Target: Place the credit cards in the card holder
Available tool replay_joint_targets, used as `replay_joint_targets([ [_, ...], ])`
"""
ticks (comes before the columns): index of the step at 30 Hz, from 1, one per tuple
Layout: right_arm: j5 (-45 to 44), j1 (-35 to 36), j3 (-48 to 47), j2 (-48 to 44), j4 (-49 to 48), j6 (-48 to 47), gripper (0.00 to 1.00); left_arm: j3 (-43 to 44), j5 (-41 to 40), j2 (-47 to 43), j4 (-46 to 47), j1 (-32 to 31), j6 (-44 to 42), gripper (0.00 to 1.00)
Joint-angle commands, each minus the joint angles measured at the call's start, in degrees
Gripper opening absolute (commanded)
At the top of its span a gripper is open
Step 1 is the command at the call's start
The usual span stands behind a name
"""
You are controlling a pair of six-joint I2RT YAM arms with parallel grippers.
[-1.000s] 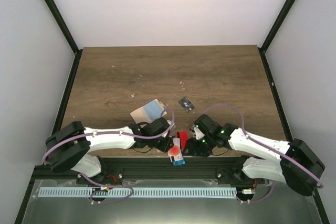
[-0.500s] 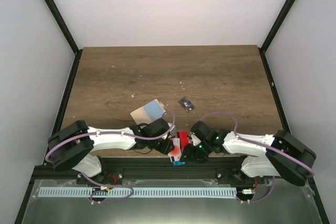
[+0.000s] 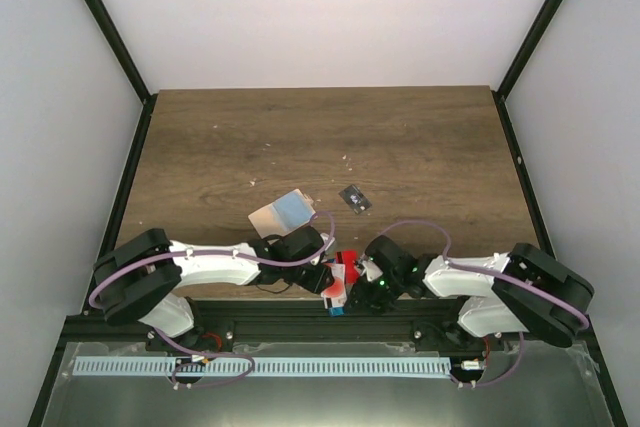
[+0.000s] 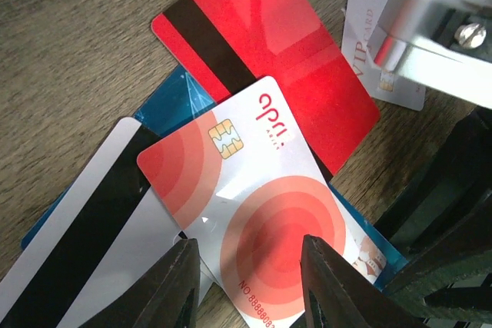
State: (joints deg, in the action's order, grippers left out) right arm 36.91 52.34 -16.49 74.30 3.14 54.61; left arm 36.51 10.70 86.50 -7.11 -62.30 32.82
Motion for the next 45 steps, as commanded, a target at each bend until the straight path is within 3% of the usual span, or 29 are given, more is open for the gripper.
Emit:
replay_joint_targets([
  [1, 2.4, 0.6, 0.8, -0.2, -3.3, 0.5, 0.22, -0.5, -0.1, 1.5, 0.1, 0.0, 0.2, 0.39],
  [9, 2.8, 0.6, 0.2, -3.2, -1.2, 0.8, 0.01, -0.2, -1.5, 0.6, -0.3, 0.1, 1.2, 0.38],
  [23, -10.5, -4.9, -9.6, -13.2, 29.2, -4.0, 0.01, 2.2, -5.3, -3.4, -2.4, 5.7, 1.6, 0.38],
  [28, -13.4, -6.6, -14.2, -17.3, 36.0, -6.8, 0.01, 2.7, -6.3, -6.2, -2.7, 7.4, 1.3, 0.39],
  [34, -11.6, -7.6, -18.6, -21.2, 30.6, -10.3, 0.01, 2.9, -6.8, -14.6, -4.6, 10.4, 0.8, 0.44],
  [40, -10.6, -9.4, -21.6, -17.7, 19.2, -14.0, 0.01, -0.6, -5.5, -25.7, -4.3, 18.6, 1.5, 0.54],
  [45, -4.8, -10.7, -19.8, -15.3, 3.3, -14.2, 0.01, -6.4, 5.9, -32.0, 3.4, 26.3, 2.8, 0.58],
])
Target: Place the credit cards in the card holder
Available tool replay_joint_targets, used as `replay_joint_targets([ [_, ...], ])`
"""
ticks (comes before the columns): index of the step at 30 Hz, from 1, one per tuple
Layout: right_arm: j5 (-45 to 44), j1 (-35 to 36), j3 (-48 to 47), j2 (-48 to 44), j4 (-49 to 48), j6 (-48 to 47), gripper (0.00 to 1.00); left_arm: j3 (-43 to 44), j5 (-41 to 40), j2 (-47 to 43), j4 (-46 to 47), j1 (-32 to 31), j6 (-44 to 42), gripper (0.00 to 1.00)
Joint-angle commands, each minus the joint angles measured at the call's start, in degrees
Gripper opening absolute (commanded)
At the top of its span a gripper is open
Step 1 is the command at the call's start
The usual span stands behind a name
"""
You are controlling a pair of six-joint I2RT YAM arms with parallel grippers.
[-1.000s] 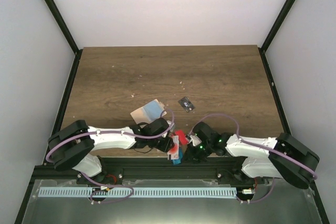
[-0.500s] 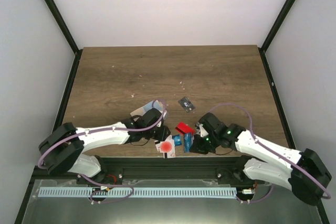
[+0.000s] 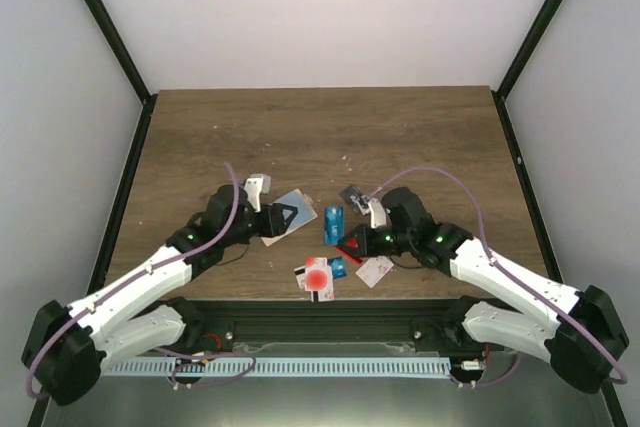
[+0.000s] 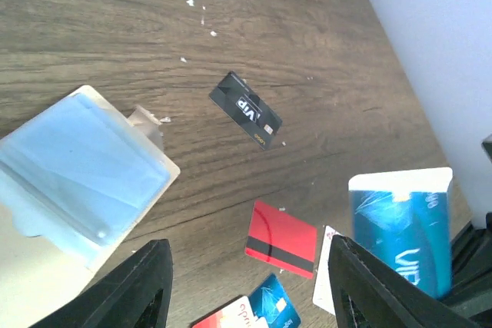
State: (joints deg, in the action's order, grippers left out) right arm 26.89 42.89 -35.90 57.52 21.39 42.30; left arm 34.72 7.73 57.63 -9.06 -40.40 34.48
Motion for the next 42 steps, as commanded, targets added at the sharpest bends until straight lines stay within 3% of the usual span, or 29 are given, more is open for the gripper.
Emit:
replay_joint_targets([
  [1, 7.7, -1.5, -0.1, 2.5, -18.1, -2.1, 0.01, -6.0, 11.9, -3.9, 7.6, 5.9, 1.8, 0.58],
  [9, 17.1, -3.0, -0.3, 6.4, -29.5, -4.9, 0.01, -12.6, 30.2, -5.9, 24.3, 11.4, 5.2, 0.56],
  [19, 26.1, -5.4, -1.6, 7.2, -28.9, -7.4, 0.01, -14.2, 37.4, -10.1, 32.8, 11.4, 7.8, 0.52],
  [34, 32.7, -5.4, -0.9, 7.6, -33.3, -7.0, 0.01, -15.1, 41.5, -6.7, 42.8, 11.1, 12.0, 0.28],
  [42, 33.7, -5.3, -1.0, 8.7, -34.8, -6.9, 0.01, -15.0, 42.6, -4.6, 45.2, 10.3, 13.1, 0.07],
])
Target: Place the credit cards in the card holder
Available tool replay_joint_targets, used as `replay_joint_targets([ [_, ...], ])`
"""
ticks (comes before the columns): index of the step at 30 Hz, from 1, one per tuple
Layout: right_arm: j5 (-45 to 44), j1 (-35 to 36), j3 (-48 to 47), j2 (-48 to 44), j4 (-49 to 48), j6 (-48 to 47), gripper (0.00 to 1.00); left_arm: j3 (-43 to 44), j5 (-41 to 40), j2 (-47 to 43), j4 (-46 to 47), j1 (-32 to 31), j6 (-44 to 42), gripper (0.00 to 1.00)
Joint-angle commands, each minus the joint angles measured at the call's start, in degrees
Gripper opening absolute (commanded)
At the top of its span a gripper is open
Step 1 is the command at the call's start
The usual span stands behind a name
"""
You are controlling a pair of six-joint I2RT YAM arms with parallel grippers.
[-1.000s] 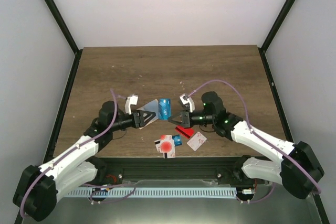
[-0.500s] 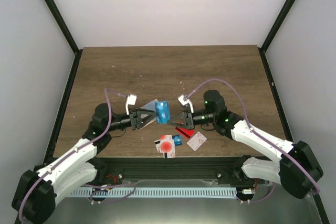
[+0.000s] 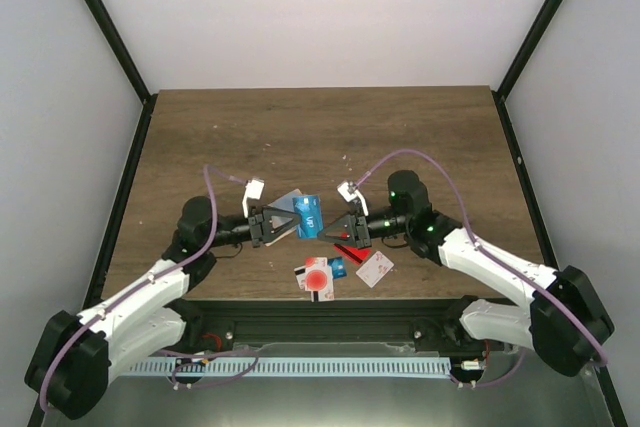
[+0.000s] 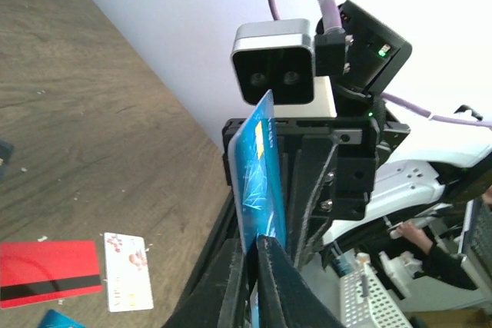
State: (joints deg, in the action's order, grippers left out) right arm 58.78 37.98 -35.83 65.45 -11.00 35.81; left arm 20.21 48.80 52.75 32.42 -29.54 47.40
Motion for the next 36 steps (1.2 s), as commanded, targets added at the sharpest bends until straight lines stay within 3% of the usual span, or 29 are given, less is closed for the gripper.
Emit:
replay_joint_targets([
  [1, 1.9, -0.4, -1.1, 1.0, -2.5, -0.5, 0.01, -0.4, 1.6, 0.5, 3.7, -0.6, 0.3, 0.04],
  [4, 1.7, -0.4, -1.6, 2.1, -2.1, -0.7, 0.01, -0.3, 1.3, 1.1, 3.9, -0.7, 0.5, 0.04],
  [7, -2.0, -0.4, -3.8, 3.7, 3.0, -3.4, 0.21, -0.2, -3.2, 0.9, 0.3, -0.6, -0.2, 0.04],
  [9, -6.7, -0.6, -5.5, 4.7, 7.7, -5.1, 0.32, 1.1, -11.5, 0.1, -9.3, -0.1, -2.4, 0.04],
  [13, -17.2, -1.3, -8.5, 7.8, 15.2, -7.1, 0.43, 4.2, -22.2, 1.4, -25.2, 2.6, -4.1, 0.04],
  [23, -38.2, -1.3, -17.2, 19.8, 20.8, -10.6, 0.57, 2.3, -20.9, 7.0, -33.5, 11.2, -4.1, 0.04],
  [30, -49.4, 1.3, -28.0, 31.9, 25.5, -17.1, 0.65, 1.6, -18.9, 11.0, -34.1, 13.8, -6.1, 0.04],
  [36, -52.6, 3.7, -37.1, 40.4, 29.7, -21.2, 0.66, 2.1, -18.3, 12.3, -34.0, 14.7, -6.7, 0.04],
])
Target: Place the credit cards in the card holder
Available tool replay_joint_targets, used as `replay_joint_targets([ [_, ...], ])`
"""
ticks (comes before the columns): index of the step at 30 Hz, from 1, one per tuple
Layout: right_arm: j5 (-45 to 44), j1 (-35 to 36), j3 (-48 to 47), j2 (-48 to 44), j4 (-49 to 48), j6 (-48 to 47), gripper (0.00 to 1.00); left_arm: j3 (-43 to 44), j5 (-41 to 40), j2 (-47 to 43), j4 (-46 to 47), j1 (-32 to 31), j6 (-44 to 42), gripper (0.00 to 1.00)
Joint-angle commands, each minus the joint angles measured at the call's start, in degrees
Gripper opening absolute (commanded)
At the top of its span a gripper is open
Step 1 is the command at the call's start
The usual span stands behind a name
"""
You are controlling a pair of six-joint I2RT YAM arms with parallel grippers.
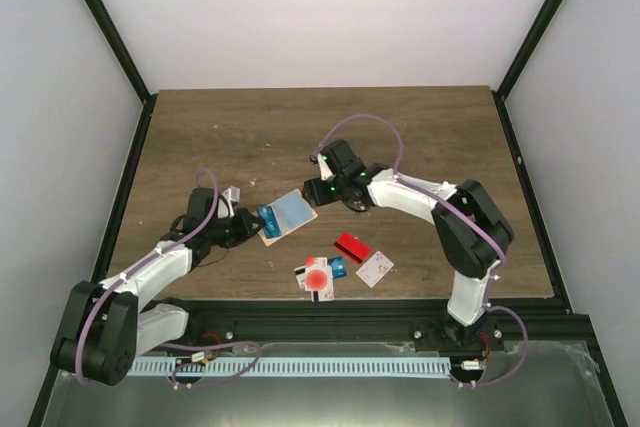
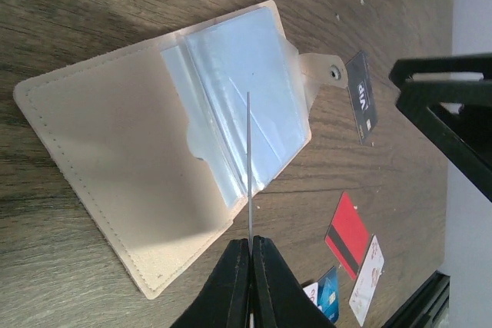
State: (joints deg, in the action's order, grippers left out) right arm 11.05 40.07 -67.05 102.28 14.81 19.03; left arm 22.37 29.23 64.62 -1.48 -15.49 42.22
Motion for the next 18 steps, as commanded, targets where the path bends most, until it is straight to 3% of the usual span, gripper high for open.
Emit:
replay_joint_targets([
  [1, -4.8, 1.9, -7.1, 4.6, 4.3, -4.9, 0.66, 0.1, 1.3, 0.7, -0.1, 0.8, -1.7, 0.04],
  [5, -5.1, 2.7, -11.0, 8.9, 5.7, -6.2, 0.65, 0.5, 1.7, 2.5, -0.1, 1.8, -2.0, 0.04],
  [10, -5.9, 3.2, -13.1, 12.2, 6.4, -6.9, 0.55, 0.4, 2.5, 4.0, 0.8, 2.5, -2.0, 0.04],
  [13, -6.7, 3.2, -13.7, 13.1, 6.4, -7.1, 0.44, 0.6, 2.8, 4.6, 1.1, 2.8, -3.2, 0.04],
  [18, -7.2, 3.2, -14.0, 13.9, 6.3, -7.3, 0.17, 0.8, 3.7, 6.2, 2.3, 2.8, -3.3, 0.04],
])
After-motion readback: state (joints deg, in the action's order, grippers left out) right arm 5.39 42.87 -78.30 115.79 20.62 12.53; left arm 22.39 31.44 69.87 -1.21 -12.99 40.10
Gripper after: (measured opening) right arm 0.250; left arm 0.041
